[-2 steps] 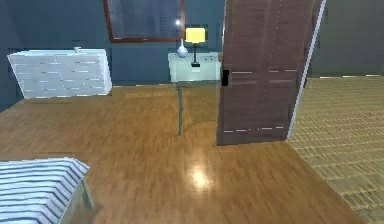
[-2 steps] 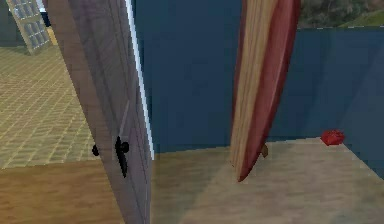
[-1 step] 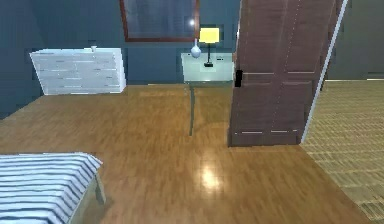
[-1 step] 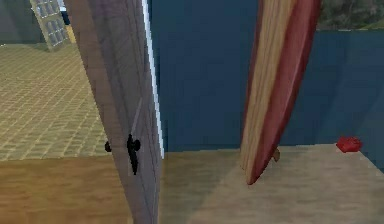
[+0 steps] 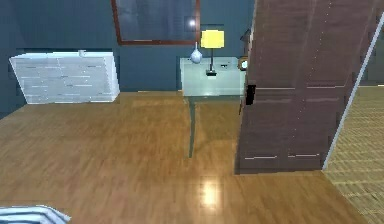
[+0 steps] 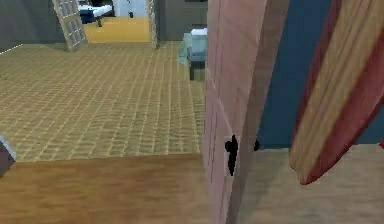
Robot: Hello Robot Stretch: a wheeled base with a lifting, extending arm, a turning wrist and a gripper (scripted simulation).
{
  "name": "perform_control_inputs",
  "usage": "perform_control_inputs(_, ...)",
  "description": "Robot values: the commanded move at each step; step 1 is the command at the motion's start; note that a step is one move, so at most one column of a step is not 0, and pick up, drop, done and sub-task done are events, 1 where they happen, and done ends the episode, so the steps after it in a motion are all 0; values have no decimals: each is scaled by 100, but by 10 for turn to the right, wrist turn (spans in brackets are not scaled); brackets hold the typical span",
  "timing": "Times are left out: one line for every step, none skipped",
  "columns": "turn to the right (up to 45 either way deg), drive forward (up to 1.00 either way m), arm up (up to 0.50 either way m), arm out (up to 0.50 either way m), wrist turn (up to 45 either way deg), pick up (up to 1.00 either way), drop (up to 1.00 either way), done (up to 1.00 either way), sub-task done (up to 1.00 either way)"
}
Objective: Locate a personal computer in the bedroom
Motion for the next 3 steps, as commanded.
perform_control_inputs(450,0,0,0,0,0,0,0,0)
perform_control_inputs(30,0,0,0,0,0,0,0,0)
perform_control_inputs(-60,0,0,0,0,0,0,0,0)
